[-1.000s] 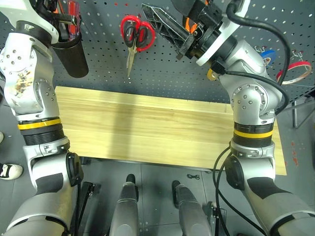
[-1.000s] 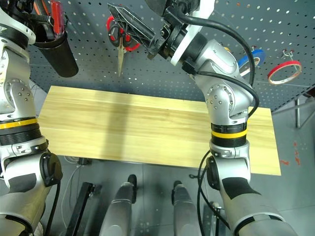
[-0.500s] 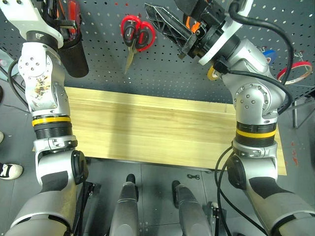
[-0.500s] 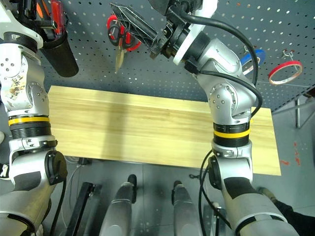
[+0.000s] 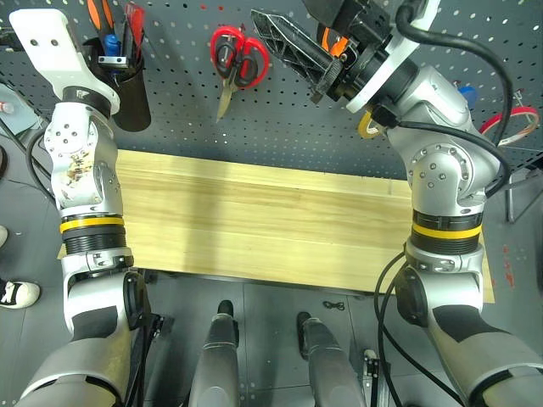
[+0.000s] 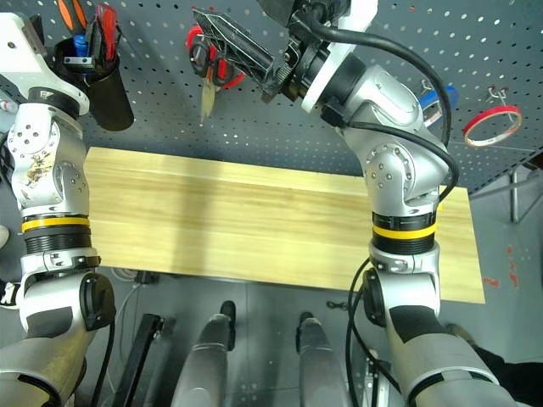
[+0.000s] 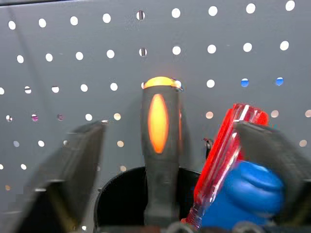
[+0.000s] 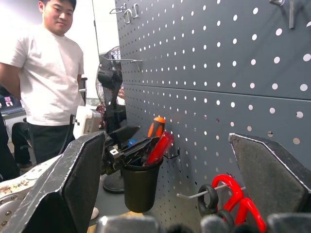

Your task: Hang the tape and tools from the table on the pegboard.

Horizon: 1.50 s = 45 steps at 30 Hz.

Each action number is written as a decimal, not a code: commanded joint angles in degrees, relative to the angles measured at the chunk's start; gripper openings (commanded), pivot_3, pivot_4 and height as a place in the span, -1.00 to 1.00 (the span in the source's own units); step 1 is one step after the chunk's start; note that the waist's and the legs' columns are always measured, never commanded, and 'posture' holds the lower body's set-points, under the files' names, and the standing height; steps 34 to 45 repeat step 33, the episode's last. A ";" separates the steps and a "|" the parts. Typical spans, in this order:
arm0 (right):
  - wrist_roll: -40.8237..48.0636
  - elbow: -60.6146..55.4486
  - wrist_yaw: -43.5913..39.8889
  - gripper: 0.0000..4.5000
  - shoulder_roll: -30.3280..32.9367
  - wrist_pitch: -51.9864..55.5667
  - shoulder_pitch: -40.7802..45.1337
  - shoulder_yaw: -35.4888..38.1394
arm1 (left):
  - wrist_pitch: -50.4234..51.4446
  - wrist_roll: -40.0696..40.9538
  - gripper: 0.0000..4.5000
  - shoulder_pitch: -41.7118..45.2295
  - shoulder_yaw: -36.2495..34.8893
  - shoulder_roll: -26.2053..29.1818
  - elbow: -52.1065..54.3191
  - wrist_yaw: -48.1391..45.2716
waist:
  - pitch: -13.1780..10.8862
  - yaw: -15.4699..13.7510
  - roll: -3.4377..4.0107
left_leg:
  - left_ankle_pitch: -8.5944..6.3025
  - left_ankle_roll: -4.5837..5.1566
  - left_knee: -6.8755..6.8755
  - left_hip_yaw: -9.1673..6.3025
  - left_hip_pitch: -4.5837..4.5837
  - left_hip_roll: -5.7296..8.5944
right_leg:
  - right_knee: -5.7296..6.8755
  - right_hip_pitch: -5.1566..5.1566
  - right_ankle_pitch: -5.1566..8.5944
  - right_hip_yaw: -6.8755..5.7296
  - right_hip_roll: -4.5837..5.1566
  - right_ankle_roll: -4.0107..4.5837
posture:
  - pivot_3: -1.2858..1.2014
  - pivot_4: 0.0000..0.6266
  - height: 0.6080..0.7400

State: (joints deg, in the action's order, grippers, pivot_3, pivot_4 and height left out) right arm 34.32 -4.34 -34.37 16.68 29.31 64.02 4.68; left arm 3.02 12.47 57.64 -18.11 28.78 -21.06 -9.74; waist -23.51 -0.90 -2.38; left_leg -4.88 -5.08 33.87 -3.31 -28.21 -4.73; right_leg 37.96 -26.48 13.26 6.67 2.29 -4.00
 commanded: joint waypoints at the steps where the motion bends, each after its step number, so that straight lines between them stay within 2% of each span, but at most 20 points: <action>1: -0.88 -2.39 0.01 1.00 1.11 -0.70 -0.06 -0.13 | 2.75 2.49 0.99 0.81 -0.11 1.94 6.18 -3.05 | 0.00 0.01 0.00 | 0.00 0.00 0.00 0.00 0.00 0.00 | 0.00 0.00 0.00 0.00 0.00 0.00 | 0.12 0.19 1.00; 5: -1.33 -4.79 -1.80 1.00 4.06 -0.22 -3.64 -0.40 | 8.88 6.79 0.99 0.19 1.61 3.94 11.63 -10.60 | 0.00 -0.06 0.00 | 0.00 0.00 -0.03 -0.02 -0.01 0.00 | -0.01 0.02 0.00 -0.04 0.00 0.00 | 0.13 0.20 1.00; 10: -0.13 -10.97 -5.11 1.00 13.52 5.66 -11.67 0.32 | 24.42 18.13 0.99 -2.25 5.71 7.45 22.07 -24.25 | 0.00 -0.42 0.00 | 0.00 0.00 -0.02 0.00 -0.04 0.02 | -0.03 0.04 0.01 -0.06 0.08 -0.01 | 0.13 0.20 1.00; 12: 0.88 -14.37 -6.26 1.00 17.91 9.12 -15.69 0.73 | 32.86 23.77 0.99 -5.76 7.36 8.58 27.13 -27.80 | 0.00 -0.39 0.00 | 0.00 0.00 -0.01 0.00 -0.01 0.02 | -0.03 0.08 0.02 -0.05 0.09 -0.02 | 0.13 0.21 1.00; 16: -0.11 -18.76 -7.53 1.00 24.64 11.35 -23.14 1.16 | 42.71 28.72 0.99 -14.84 10.30 12.32 34.83 -32.70 | 0.00 0.36 0.00 | 0.00 0.01 0.00 0.02 0.03 0.02 | -0.01 0.07 0.03 -0.01 0.09 -0.02 | 0.11 0.20 1.00; 20: -2.92 -20.69 -8.15 1.00 31.02 10.82 -34.13 3.35 | 36.93 21.05 0.99 -26.65 16.29 17.39 36.56 -38.41 | 0.00 0.80 0.00 | 0.01 0.03 0.02 0.08 0.12 0.02 | 0.05 0.07 0.06 0.07 0.08 -0.02 | 0.10 0.20 1.00; 26: -9.48 -16.14 -9.26 1.00 35.83 4.51 -48.43 7.44 | 21.54 10.06 0.99 -29.87 19.47 19.38 17.29 -45.22 | 0.01 0.44 -0.01 | 0.08 0.14 0.09 0.16 0.13 0.02 | -0.02 0.09 0.31 0.10 0.10 -0.43 | 0.08 0.21 1.00; 32: -10.24 -14.26 -10.06 1.00 35.43 1.99 -50.21 8.85 | 16.44 7.14 0.99 -24.80 19.84 16.95 8.34 -49.45 | 0.01 0.44 -0.01 | 0.10 0.16 0.12 0.21 0.07 0.02 | -0.07 0.08 0.31 0.13 0.13 -0.46 | 0.07 0.23 1.00; 45: -10.24 -14.32 -10.00 1.00 35.31 1.88 -50.17 8.80 | 16.59 7.25 0.99 -24.14 19.67 16.47 7.84 -49.99 | 0.01 0.44 -0.01 | 0.10 0.16 0.13 0.21 0.07 0.03 | -0.06 0.09 0.31 0.13 0.13 -0.46 | 0.07 0.23 1.00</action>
